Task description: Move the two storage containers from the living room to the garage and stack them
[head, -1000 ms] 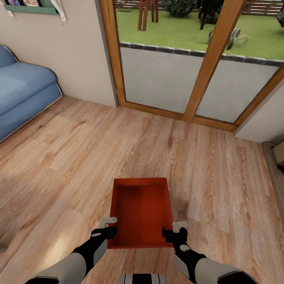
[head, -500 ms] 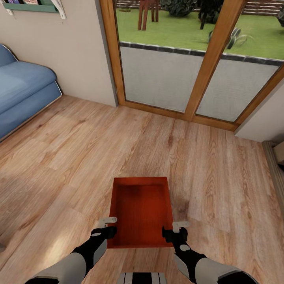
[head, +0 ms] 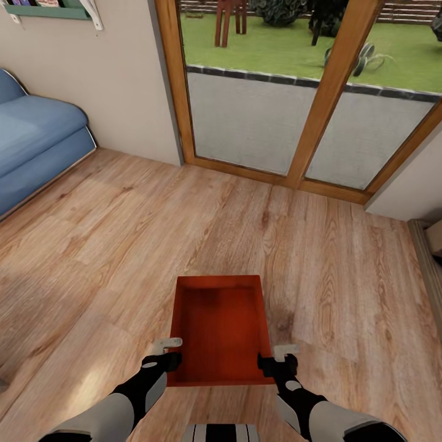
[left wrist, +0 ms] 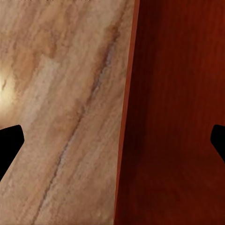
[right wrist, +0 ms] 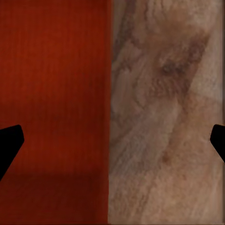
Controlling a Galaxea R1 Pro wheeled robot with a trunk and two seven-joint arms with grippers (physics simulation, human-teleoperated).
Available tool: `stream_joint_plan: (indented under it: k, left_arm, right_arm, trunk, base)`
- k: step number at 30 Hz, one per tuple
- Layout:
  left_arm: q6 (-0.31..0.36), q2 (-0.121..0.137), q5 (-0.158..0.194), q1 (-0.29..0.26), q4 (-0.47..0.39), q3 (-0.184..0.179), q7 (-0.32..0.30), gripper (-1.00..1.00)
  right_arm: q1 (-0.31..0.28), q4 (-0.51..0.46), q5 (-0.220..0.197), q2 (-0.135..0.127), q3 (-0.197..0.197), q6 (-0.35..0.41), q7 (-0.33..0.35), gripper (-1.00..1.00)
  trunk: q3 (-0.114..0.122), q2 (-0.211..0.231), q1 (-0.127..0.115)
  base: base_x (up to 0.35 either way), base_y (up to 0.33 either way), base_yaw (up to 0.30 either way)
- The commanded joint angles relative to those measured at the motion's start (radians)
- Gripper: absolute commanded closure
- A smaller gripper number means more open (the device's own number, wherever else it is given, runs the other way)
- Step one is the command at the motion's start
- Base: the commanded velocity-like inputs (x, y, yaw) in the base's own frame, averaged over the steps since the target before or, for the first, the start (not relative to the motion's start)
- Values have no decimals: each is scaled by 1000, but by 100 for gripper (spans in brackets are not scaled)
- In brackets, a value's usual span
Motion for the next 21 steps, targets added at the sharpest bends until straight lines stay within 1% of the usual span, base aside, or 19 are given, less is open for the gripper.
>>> stream_joint_plan:
  k: [1, 11, 21]
  left_arm:
    - [2, 0, 10, 0, -1, -2, 3, -100]
    - [2, 0, 10, 0, -1, -2, 3, -100]
    - [2, 0, 10, 0, -1, -2, 3, -100]
  right_arm:
    - [-1, 1, -8, 0, 9, -3, -3, -100]
    - [-1, 1, -8, -2, 9, -3, -3, -100]
    - [0, 1, -8, -3, 9, -3, -3, -100]
  trunk:
    - [-1, 0, 0]
    - [-1, 0, 0]
    - [-32, -70, 38]
  base:
    - [0, 0, 0]
    - [0, 0, 0]
    - [0, 0, 0]
